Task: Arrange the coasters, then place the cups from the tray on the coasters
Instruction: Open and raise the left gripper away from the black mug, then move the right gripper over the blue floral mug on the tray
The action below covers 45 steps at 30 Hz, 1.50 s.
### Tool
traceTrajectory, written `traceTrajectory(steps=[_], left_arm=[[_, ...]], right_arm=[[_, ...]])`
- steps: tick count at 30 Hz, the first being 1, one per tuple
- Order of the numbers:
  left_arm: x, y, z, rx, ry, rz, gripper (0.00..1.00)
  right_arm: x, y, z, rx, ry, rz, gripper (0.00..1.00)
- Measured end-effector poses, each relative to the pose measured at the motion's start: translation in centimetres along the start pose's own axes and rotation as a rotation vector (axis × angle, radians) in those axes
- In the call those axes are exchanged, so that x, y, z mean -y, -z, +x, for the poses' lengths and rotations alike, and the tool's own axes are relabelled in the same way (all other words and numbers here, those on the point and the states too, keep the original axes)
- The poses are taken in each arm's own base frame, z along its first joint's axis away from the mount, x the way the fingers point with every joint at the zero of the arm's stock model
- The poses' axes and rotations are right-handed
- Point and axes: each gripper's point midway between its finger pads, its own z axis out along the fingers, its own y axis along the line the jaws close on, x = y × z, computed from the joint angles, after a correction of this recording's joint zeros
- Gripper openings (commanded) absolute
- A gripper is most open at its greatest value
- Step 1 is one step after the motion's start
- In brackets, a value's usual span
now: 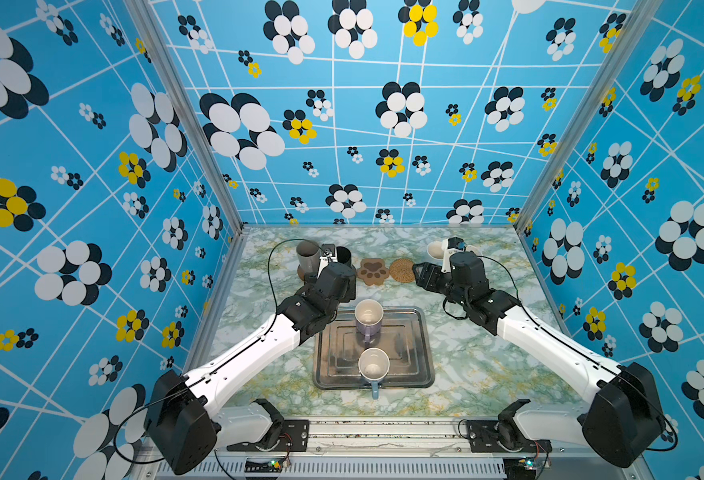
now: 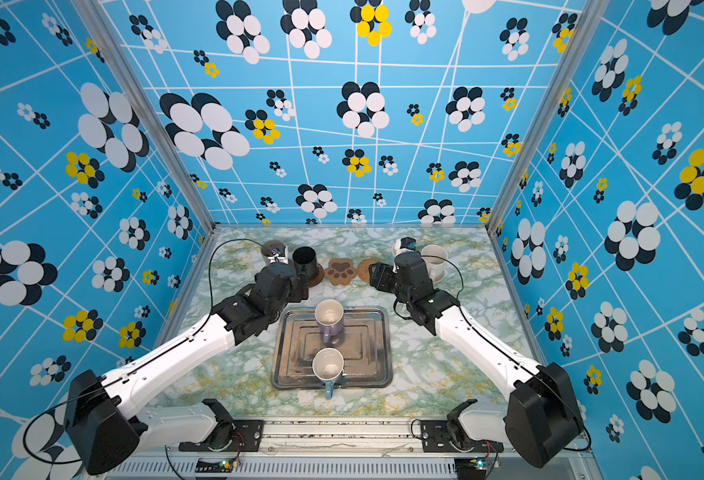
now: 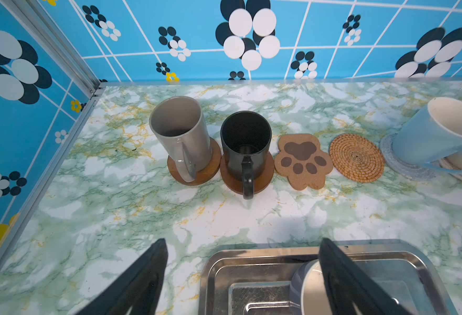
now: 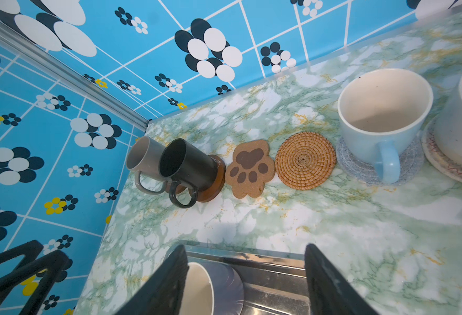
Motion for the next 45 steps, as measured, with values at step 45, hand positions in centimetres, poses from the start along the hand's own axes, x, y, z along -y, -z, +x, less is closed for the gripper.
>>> traceTrajectory(steps=[45], left_arm=[[-3.2,0.6,0.8,0.051,0.112,0.011,0.98]], right_arm=[[-8.4,13.7,25.4,-0.605,0.636,-0.062,0.73]])
